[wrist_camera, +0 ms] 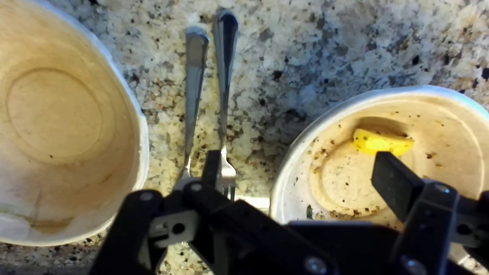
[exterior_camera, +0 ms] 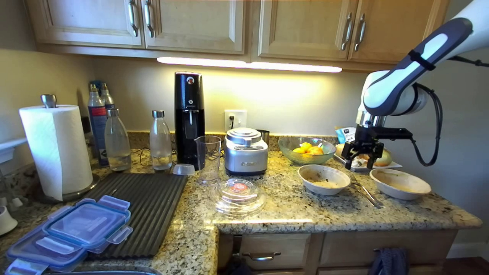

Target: Put the bowl on the left inside the bowl on the right then place the forks inside it

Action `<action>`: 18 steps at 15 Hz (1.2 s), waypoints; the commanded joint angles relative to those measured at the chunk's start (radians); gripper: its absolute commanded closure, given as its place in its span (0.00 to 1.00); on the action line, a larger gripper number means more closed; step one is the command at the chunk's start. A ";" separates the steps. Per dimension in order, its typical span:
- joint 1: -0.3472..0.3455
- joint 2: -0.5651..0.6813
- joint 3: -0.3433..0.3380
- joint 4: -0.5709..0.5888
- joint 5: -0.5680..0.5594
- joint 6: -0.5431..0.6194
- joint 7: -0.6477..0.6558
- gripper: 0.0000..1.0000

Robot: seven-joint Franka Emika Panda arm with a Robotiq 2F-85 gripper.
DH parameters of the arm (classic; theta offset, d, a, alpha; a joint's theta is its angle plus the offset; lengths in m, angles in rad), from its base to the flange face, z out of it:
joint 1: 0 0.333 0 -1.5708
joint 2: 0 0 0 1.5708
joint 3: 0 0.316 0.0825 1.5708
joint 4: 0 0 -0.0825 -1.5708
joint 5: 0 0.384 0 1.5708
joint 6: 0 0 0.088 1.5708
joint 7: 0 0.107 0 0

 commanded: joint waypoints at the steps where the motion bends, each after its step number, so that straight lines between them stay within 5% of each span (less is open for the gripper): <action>1: 0.007 0.007 -0.001 0.007 -0.002 -0.003 0.007 0.00; 18: -0.044 0.155 0.060 -0.008 0.230 0.228 -0.015 0.00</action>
